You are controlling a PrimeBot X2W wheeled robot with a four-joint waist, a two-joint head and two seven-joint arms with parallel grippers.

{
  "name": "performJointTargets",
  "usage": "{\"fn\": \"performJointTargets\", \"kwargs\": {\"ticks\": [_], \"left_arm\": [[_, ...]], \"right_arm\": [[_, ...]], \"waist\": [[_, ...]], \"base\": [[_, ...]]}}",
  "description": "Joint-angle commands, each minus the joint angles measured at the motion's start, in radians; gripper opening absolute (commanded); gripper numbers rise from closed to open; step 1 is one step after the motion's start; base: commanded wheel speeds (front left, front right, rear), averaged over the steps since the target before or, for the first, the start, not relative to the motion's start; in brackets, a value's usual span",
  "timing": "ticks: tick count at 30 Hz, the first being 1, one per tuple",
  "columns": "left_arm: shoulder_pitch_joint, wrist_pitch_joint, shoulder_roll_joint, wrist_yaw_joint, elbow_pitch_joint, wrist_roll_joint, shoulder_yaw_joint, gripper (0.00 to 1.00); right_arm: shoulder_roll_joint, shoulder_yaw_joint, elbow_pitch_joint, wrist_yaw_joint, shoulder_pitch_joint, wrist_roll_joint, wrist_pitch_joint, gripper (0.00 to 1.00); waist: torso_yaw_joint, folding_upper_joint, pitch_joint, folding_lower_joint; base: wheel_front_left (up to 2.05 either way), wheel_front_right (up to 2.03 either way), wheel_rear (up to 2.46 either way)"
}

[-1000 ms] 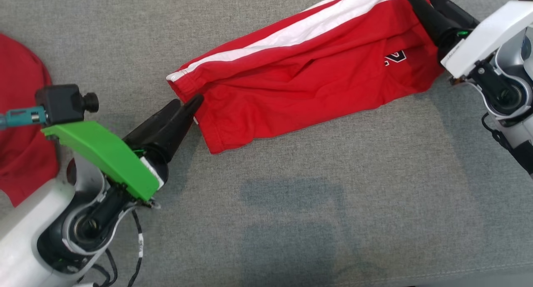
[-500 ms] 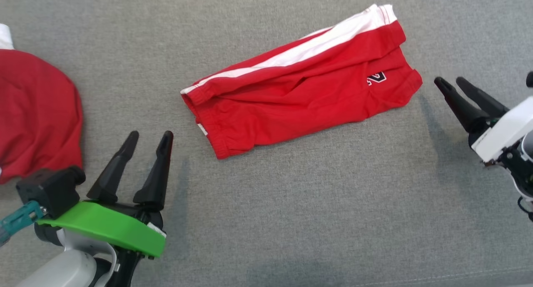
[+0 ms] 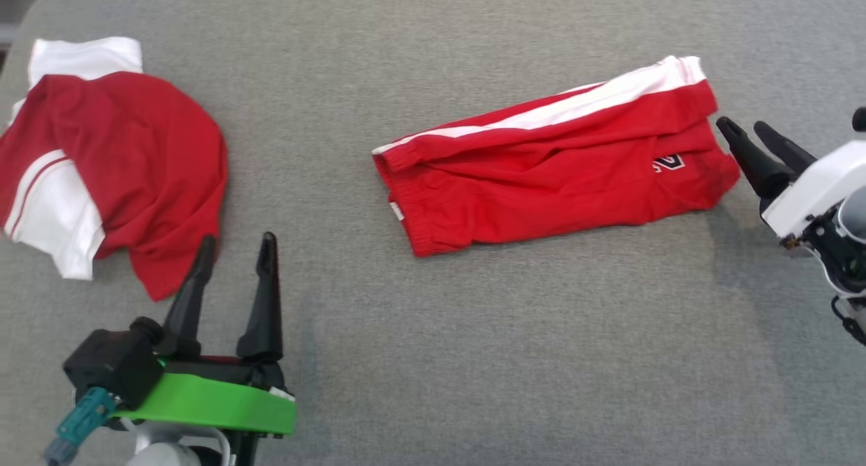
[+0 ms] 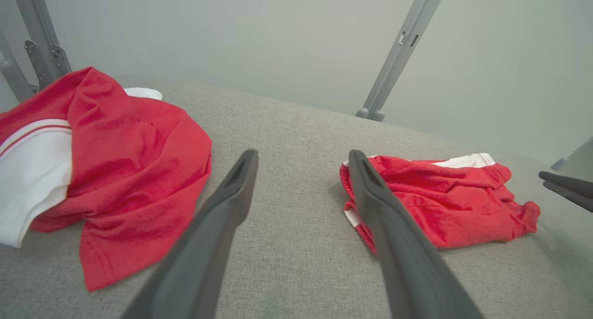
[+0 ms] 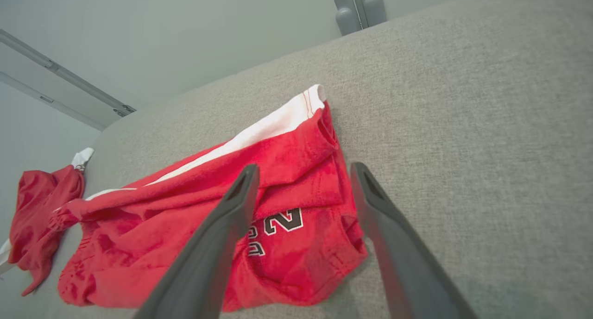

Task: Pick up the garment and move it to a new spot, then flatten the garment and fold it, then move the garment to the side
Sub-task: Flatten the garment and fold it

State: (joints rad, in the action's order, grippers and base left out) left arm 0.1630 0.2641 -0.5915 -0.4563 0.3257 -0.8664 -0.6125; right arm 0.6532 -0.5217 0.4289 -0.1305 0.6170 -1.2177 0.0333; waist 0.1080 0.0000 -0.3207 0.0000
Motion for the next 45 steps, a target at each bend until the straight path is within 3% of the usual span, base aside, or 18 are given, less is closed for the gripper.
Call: {"fn": "performJointTargets", "kwargs": {"ticks": [1,10,17,18,19,27,39,42,45], "left_arm": [[-0.012,0.0,0.027,0.02,-0.01,0.023,0.0,1.0],[-0.032,0.0,0.135,0.088,-0.055,0.108,0.021,1.0],[-0.088,0.0,0.191,0.131,-0.085,0.164,0.078,1.0],[-0.093,0.0,0.198,0.14,-0.086,0.162,0.086,1.0],[-0.096,0.0,0.201,0.149,-0.089,0.165,0.091,1.0],[-0.123,0.0,0.217,0.19,-0.102,0.162,0.135,1.0],[-0.139,-0.013,0.178,0.183,-0.08,0.155,0.156,1.0],[-0.142,-0.016,0.178,0.182,-0.079,0.153,0.154,1.0],[-0.145,-0.016,0.189,0.185,-0.084,0.145,0.147,1.0]], "right_arm": [[-0.012,0.008,0.04,0.0,0.037,0.032,0.024,1.0],[-0.041,0.051,0.273,0.0,0.145,0.169,0.151,1.0],[-0.082,0.073,0.323,0.0,0.104,0.135,0.333,1.0],[-0.088,0.078,0.32,0.0,0.095,0.127,0.352,0.42],[-0.094,0.09,0.323,0.0,0.085,0.114,0.369,0.0],[-0.131,0.187,0.241,0.001,0.02,-0.005,0.441,0.0],[0.061,0.441,0.255,0.0,-0.137,-0.073,0.41,0.0],[0.069,0.498,0.174,-0.001,-0.149,-0.095,0.393,0.0],[0.011,0.494,0.012,-0.001,-0.184,-0.094,0.404,0.0]], "waist": [[0.059,0.0,-0.01,0.0],[0.164,0.0,-0.049,0.0],[0.189,0.0,-0.045,0.0],[0.19,0.0,-0.044,0.0],[0.189,0.0,-0.043,0.0],[0.12,0.0,-0.014,0.0],[0.026,0.0,0.019,0.0],[0.017,0.0,0.018,0.0],[0.012,0.0,0.026,0.0]], "base": [[0.0,0.0,0.0],[0.0,0.0,0.0],[0.0,0.0,0.0],[0.0,0.0,0.0],[0.0,0.0,0.0],[0.0,0.0,0.0],[0.0,0.0,0.0],[0.0,0.0,0.0],[0.0,0.0,0.0]]}}
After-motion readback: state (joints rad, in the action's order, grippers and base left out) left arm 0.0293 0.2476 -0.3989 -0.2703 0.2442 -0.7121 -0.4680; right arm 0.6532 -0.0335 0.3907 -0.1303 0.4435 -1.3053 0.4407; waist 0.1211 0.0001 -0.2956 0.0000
